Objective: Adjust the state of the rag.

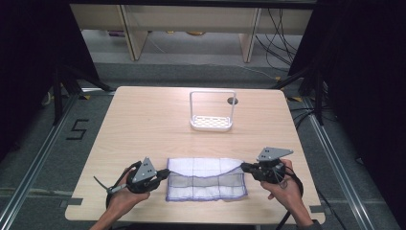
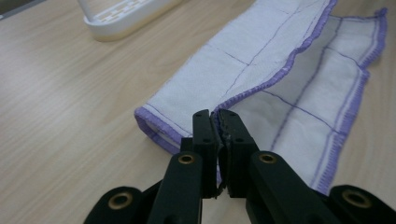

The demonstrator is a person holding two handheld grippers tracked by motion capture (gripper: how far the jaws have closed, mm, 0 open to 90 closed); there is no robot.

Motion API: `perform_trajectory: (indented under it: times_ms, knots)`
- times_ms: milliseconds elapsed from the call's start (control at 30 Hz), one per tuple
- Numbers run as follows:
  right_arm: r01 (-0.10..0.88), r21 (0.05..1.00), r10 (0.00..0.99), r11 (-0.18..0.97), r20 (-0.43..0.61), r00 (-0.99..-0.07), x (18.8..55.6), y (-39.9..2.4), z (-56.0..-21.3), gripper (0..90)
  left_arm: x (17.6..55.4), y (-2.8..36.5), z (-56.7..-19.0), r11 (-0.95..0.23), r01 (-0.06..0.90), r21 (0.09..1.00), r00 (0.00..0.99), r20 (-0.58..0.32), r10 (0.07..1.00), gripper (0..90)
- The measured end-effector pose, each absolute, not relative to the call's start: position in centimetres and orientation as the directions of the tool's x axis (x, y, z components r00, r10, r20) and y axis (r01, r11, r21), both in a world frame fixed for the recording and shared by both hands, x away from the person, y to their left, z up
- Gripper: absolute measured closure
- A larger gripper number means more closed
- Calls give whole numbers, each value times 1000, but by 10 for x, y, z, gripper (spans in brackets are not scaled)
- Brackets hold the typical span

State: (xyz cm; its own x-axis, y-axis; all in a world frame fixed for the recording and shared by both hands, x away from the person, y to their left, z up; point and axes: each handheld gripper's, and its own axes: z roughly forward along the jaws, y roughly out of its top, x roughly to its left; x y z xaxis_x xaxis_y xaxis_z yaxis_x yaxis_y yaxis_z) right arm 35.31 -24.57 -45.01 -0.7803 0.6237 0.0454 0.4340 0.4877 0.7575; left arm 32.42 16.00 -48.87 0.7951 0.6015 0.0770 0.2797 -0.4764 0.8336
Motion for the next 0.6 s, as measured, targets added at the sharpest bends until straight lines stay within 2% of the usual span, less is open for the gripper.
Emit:
perform_trajectory:
  times_ms: [233, 333, 367, 500, 600]
  knots:
    - [436, 757, 618, 486, 55, -784, 341, -252, -457, 875, 306, 159, -493, -547, 255, 798, 821, 120, 558, 854]
    - [433, 755, 623, 493, 42, -781, 333, -252, -457, 875, 301, 157, -497, -519, 258, 815, 823, 96, 560, 853]
    - [424, 754, 614, 502, 34, -788, 332, -253, -458, 875, 301, 158, -496, -559, 249, 791, 829, 124, 546, 853]
    - [424, 740, 605, 522, 29, -795, 325, -252, -464, 873, 297, 156, -502, -572, 258, 779, 840, 112, 531, 851]
    - [447, 722, 612, 528, 41, -790, 320, -252, -469, 872, 294, 155, -505, -613, 228, 756, 853, 148, 500, 850]
